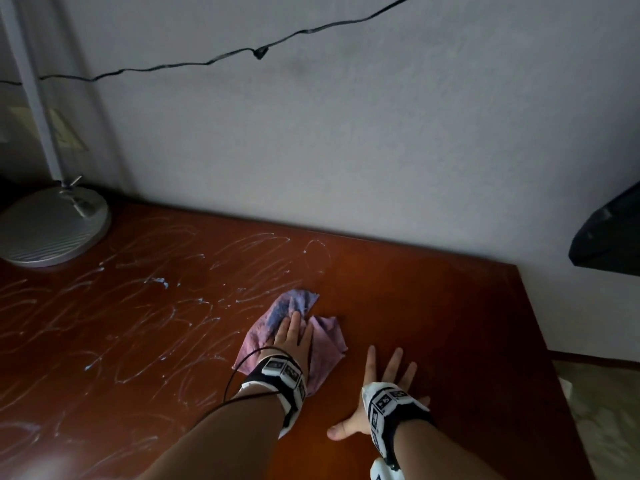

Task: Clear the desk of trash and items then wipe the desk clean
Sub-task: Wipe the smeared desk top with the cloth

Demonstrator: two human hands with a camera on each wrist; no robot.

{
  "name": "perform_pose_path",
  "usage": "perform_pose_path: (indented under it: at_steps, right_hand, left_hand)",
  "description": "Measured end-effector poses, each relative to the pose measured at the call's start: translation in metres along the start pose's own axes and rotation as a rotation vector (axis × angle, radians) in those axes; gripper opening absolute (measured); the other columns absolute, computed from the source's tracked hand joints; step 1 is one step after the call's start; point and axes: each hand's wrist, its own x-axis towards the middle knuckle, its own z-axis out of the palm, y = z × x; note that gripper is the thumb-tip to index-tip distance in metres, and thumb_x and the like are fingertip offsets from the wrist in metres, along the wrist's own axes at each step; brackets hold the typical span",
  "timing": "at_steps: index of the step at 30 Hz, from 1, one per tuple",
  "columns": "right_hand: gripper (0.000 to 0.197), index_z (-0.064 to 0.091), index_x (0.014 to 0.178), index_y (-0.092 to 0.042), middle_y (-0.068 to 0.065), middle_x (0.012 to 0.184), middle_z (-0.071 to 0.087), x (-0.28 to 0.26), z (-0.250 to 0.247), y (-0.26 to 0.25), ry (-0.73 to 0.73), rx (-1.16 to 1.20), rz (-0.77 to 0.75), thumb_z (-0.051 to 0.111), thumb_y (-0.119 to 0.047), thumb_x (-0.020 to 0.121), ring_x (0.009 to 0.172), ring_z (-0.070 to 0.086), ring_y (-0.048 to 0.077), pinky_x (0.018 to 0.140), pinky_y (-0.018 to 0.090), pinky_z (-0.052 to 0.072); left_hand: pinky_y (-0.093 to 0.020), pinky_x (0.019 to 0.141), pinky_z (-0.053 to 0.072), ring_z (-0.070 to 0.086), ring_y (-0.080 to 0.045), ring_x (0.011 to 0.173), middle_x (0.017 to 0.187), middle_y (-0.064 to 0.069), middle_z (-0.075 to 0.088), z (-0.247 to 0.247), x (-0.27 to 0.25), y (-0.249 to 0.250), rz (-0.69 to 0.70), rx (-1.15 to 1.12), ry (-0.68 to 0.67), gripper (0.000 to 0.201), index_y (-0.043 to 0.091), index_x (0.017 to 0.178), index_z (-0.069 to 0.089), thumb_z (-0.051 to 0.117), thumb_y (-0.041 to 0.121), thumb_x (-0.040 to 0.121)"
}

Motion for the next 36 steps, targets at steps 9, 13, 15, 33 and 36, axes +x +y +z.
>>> perform_pose_path:
  at_steps: [9, 13, 15, 33, 36]
  right_hand:
    - [0.161, -0.035, 0.142, -0.033, 0.017, 0.146, -0.043, 0.009, 0.006, 0.001, 0.006, 0.012, 0.006, 0.077, -0.078, 0.035, 0.139, -0.024, 0.045, 0.106, 0.074, 0.012]
    - [0.161, -0.034, 0.142, -0.033, 0.018, 0.145, -0.043, 0.007, 0.007, 0.002, 0.027, 0.012, -0.001, 0.077, -0.078, 0.036, 0.139, -0.025, 0.046, 0.106, 0.075, 0.011]
    - [0.160, -0.034, 0.142, -0.032, 0.019, 0.145, -0.043, 0.005, 0.008, 0.002, 0.040, 0.013, -0.004, 0.076, -0.080, 0.036, 0.139, -0.025, 0.046, 0.106, 0.075, 0.011]
    - [0.160, -0.035, 0.142, -0.034, 0.018, 0.143, -0.046, 0.011, 0.012, 0.003, 0.043, 0.053, -0.028, 0.077, -0.078, 0.036, 0.138, -0.028, 0.046, 0.105, 0.076, 0.005]
    - [0.160, -0.035, 0.141, -0.034, 0.019, 0.143, -0.047, 0.013, 0.013, 0.004, 0.047, 0.065, -0.039, 0.077, -0.078, 0.036, 0.137, -0.029, 0.046, 0.105, 0.077, 0.003]
  left_hand:
    - [-0.051, 0.116, 0.008, -0.014, -0.024, 0.147, 0.156, -0.004, -0.025, -0.021, 0.019, 0.007, 0.013, -0.006, 0.051, 0.095, 0.024, 0.152, -0.011, 0.060, 0.033, 0.088]
    - [-0.048, 0.116, 0.011, -0.012, -0.026, 0.147, 0.157, -0.006, -0.024, -0.026, 0.027, 0.010, 0.019, -0.009, 0.059, 0.091, 0.022, 0.151, -0.010, 0.056, 0.033, 0.090]
    - [-0.049, 0.116, 0.013, -0.012, -0.025, 0.147, 0.157, -0.006, -0.023, -0.021, 0.021, 0.007, 0.014, 0.008, 0.036, 0.090, 0.022, 0.152, -0.009, 0.056, 0.031, 0.090]
    - [-0.055, 0.115, 0.020, -0.013, -0.029, 0.146, 0.156, -0.009, -0.025, -0.032, 0.069, 0.010, -0.013, 0.079, 0.006, 0.104, 0.021, 0.150, -0.014, 0.065, 0.030, 0.083]
    - [-0.056, 0.116, 0.018, -0.015, -0.030, 0.146, 0.155, -0.010, -0.026, -0.035, 0.077, 0.011, -0.027, 0.092, 0.000, 0.107, 0.022, 0.150, -0.016, 0.066, 0.032, 0.082]
